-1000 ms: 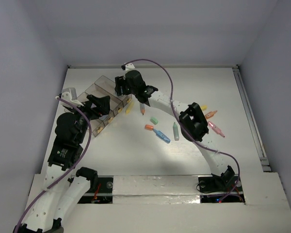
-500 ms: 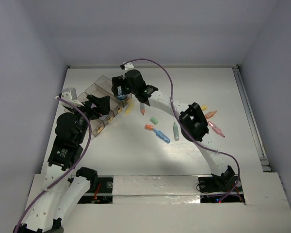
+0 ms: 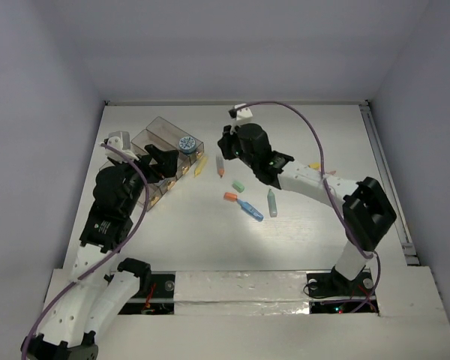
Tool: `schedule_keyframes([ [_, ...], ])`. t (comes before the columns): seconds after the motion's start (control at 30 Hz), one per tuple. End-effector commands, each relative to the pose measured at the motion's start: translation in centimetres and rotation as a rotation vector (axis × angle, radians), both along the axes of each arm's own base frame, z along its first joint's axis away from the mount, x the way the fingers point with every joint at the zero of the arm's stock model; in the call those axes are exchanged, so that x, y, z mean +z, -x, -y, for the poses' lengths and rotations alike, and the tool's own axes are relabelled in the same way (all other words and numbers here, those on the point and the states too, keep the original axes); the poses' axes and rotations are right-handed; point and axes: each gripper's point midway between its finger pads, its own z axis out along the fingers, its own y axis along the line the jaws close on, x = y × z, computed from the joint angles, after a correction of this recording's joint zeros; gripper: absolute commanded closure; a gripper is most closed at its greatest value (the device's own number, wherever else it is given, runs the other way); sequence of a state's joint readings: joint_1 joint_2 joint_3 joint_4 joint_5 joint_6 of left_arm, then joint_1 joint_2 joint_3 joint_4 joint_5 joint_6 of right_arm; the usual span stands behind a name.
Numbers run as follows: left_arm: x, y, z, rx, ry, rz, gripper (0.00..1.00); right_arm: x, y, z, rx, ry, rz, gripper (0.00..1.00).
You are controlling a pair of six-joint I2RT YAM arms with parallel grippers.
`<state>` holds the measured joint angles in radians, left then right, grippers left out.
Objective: Sort the stationery into containers
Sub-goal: Pick up the pen from the center of the board.
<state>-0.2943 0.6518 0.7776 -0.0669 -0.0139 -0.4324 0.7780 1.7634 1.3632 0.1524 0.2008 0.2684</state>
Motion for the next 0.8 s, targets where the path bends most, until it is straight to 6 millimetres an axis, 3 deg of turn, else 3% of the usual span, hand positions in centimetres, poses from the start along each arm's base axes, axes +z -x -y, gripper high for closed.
schedule_keyframes([
  [0.0,0.4,-0.2,1.7,-0.096,-0.007,0.032,0.01,-4.0,0.7,2.8,-0.075,0.028,-0.068,0.84],
  [0.03,0.1,-0.2,1.9,-0.109,-0.008,0.024,0.01,-4.6,0.7,3.3,-0.086,0.027,-0.088,0.69],
  [0.1,0.3,-0.4,2.3,-0.127,-0.007,0.038,0.01,-6.3,1.2,3.2,-0.068,0.052,-0.124,0.52],
  [0.13,0.2,-0.4,2.5,-0.143,-0.009,0.038,0.08,-6.8,1.2,3.1,-0.062,0.061,-0.137,0.41],
  [0.17,0.0,-0.5,2.7,-0.149,-0.012,0.031,0.11,-7.4,1.4,2.9,-0.047,0.073,-0.154,0.37],
  [0.27,-0.2,-0.6,2.9,-0.163,-0.013,0.022,0.23,-9.2,0.9,2.0,-0.029,0.108,-0.184,0.34],
  [0.33,-0.5,-0.6,3.0,-0.165,-0.018,0.014,0.24,-10.6,-0.1,1.8,-0.040,0.127,-0.206,0.33],
  [0.43,-0.5,-0.6,3.1,-0.172,-0.021,0.013,0.19,-13.1,-1.0,1.6,-0.044,0.169,-0.249,0.32],
  [0.47,-0.5,-0.6,3.1,-0.174,-0.021,0.012,0.17,-12.9,-1.5,1.2,-0.045,0.168,-0.241,0.32],
  [0.6,-0.5,-0.6,2.9,-0.171,-0.025,0.013,0.08,-15.2,-2.7,0.7,-0.056,0.221,-0.266,0.33],
  [0.63,-0.5,-0.6,3.1,-0.180,-0.026,0.013,0.01,-15.7,-2.8,0.7,-0.062,0.232,-0.269,0.34],
  [0.77,-0.4,-0.4,3.5,-0.208,-0.022,0.016,0.01,-17.4,-3.2,0.7,-0.076,0.254,-0.282,0.41],
])
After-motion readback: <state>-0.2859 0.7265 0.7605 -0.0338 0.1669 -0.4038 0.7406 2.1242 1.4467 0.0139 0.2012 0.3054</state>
